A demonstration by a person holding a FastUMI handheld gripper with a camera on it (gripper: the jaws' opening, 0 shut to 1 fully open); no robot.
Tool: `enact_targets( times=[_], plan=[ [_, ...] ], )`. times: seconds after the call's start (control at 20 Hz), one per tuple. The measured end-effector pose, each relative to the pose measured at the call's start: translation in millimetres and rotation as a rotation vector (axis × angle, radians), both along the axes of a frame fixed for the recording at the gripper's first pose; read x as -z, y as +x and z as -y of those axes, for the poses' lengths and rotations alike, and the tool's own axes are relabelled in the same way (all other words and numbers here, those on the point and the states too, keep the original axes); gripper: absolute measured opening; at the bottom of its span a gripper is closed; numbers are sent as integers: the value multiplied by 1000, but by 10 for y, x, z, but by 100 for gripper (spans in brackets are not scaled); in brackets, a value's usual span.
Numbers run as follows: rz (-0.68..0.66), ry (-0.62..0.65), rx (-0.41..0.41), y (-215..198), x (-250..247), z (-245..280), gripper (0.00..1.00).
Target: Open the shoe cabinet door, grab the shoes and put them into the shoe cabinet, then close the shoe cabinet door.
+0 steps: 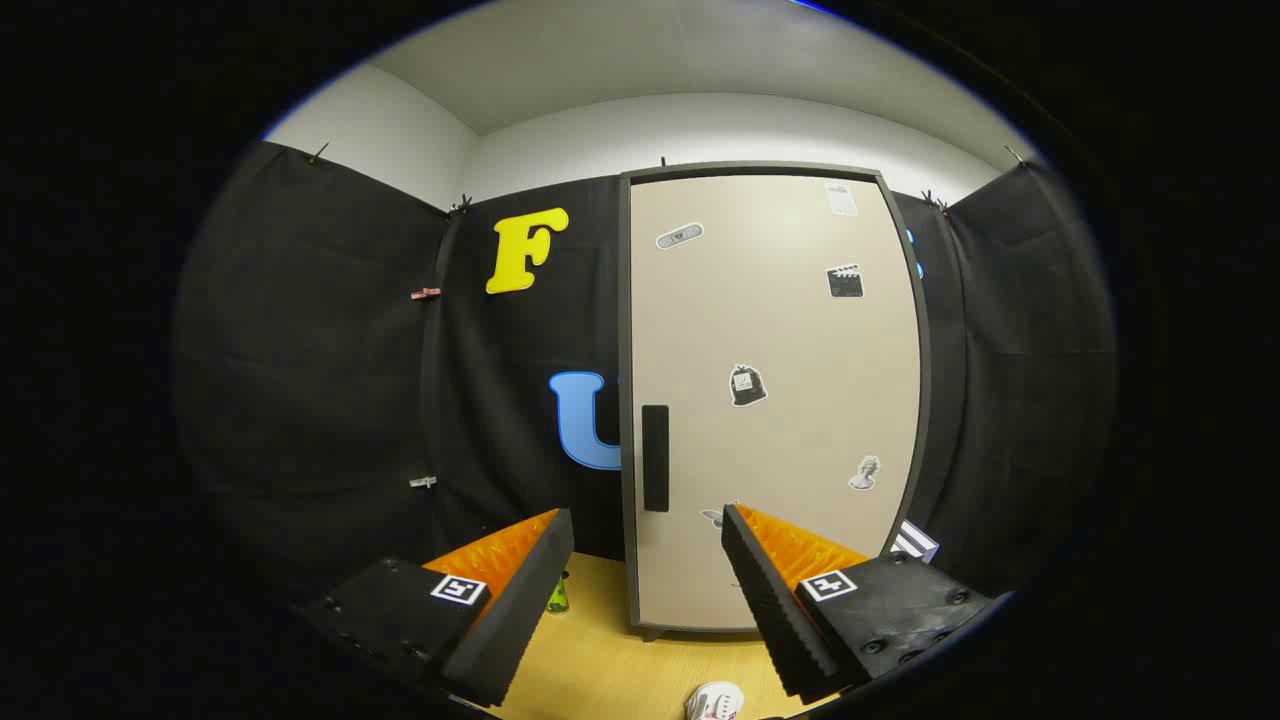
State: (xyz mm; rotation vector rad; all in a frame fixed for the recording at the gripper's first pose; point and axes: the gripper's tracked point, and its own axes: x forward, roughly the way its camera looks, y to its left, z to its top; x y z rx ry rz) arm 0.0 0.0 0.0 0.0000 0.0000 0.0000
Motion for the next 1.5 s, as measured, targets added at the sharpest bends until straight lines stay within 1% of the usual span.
enact_targets(
  times=[0.2, 0.35, 0.5, 0.75, 1.05, 1.25, 1.5],
  plan=[
    [4, 2, 36, 70, -13, 127, 98],
    [8, 0, 88, 151, -17, 215, 98],
    [-3, -3, 122, 281, 38, 160, 99],
    [2, 3, 156, 558, 64, 12, 99],
    [-14, 8, 220, 849, 121, 66, 99],
    [-15, 13, 239, 1014, 142, 72, 99],
    [-26, 19, 230, 1355, 190, -15, 99]
  ],
)
